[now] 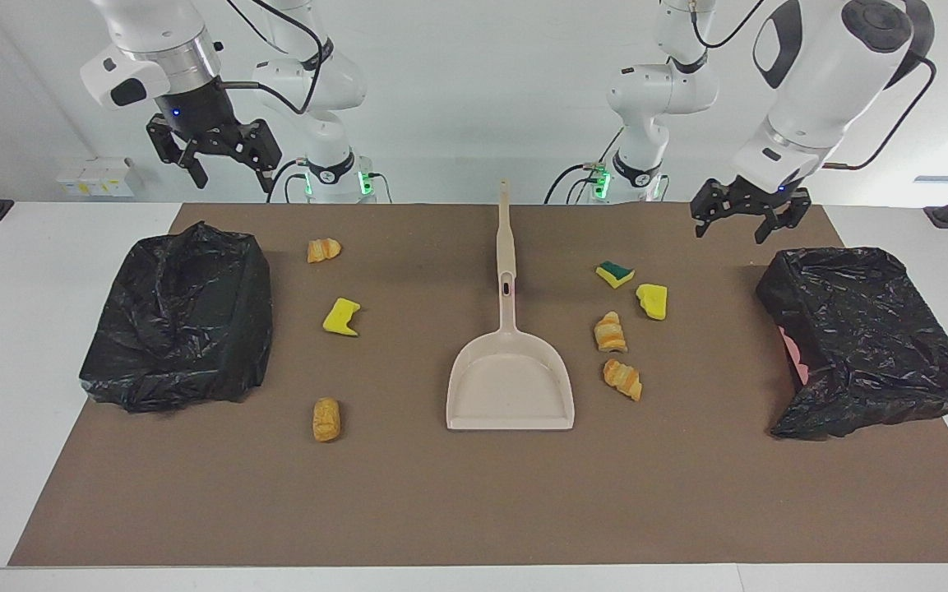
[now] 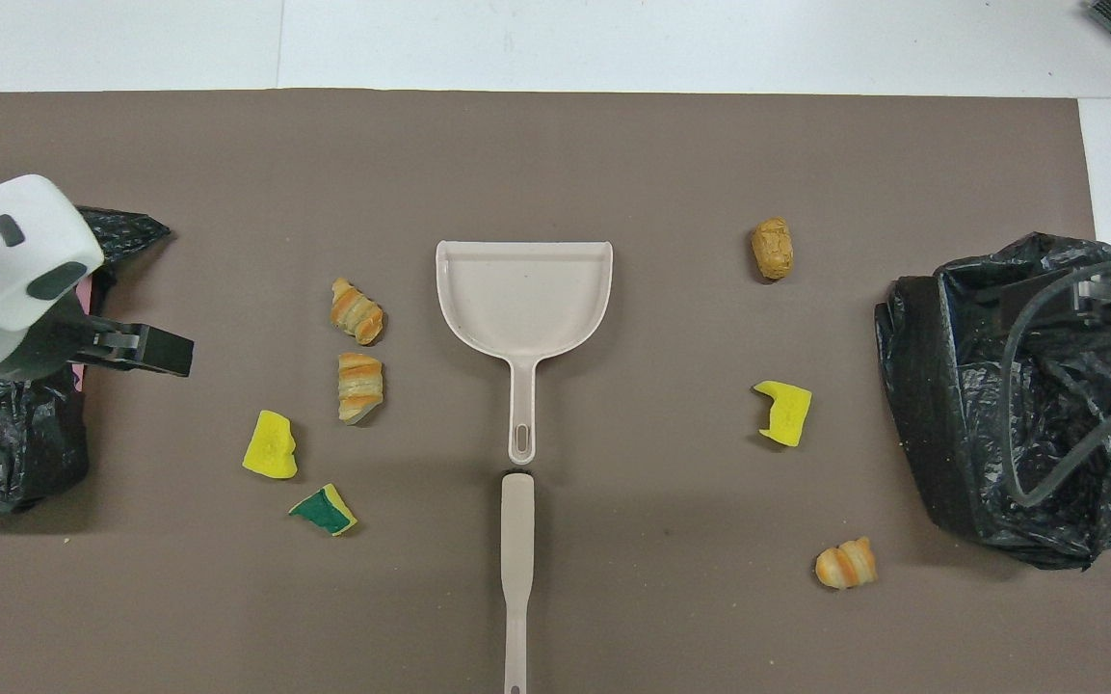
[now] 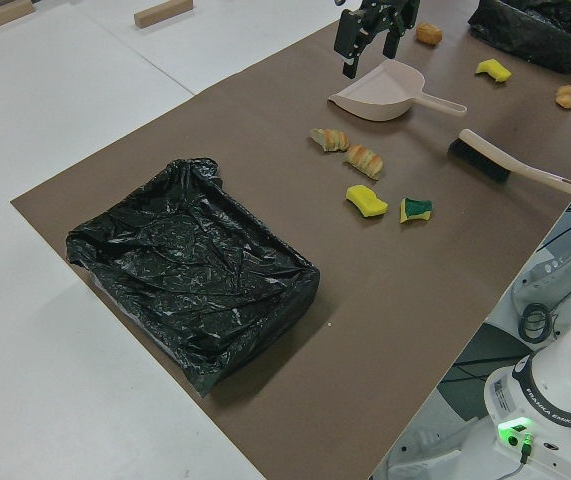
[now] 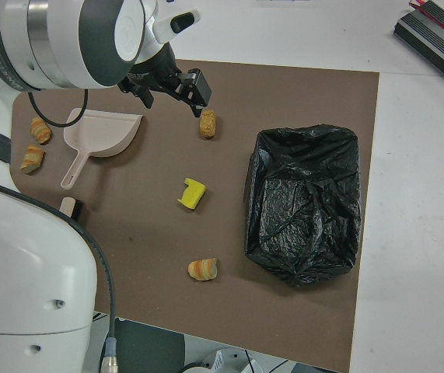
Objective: Sweep and dump trash in bin
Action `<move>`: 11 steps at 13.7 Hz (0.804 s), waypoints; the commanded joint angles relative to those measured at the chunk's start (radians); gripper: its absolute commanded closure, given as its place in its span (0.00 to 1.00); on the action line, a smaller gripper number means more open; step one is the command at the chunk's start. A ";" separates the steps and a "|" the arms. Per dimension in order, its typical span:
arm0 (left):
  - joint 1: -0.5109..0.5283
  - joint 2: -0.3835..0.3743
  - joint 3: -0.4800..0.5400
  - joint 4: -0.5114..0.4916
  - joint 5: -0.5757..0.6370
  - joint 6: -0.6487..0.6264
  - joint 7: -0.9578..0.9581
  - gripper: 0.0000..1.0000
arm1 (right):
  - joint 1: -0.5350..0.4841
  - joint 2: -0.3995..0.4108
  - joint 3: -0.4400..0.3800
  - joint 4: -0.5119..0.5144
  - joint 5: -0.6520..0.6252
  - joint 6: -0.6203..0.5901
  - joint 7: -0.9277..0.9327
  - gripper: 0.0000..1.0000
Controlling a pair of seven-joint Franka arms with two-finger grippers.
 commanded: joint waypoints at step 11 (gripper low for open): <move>-0.450 -0.213 0.011 -0.228 0.003 0.002 -0.473 0.00 | -0.007 -0.035 0.006 -0.029 0.017 -0.021 0.002 0.00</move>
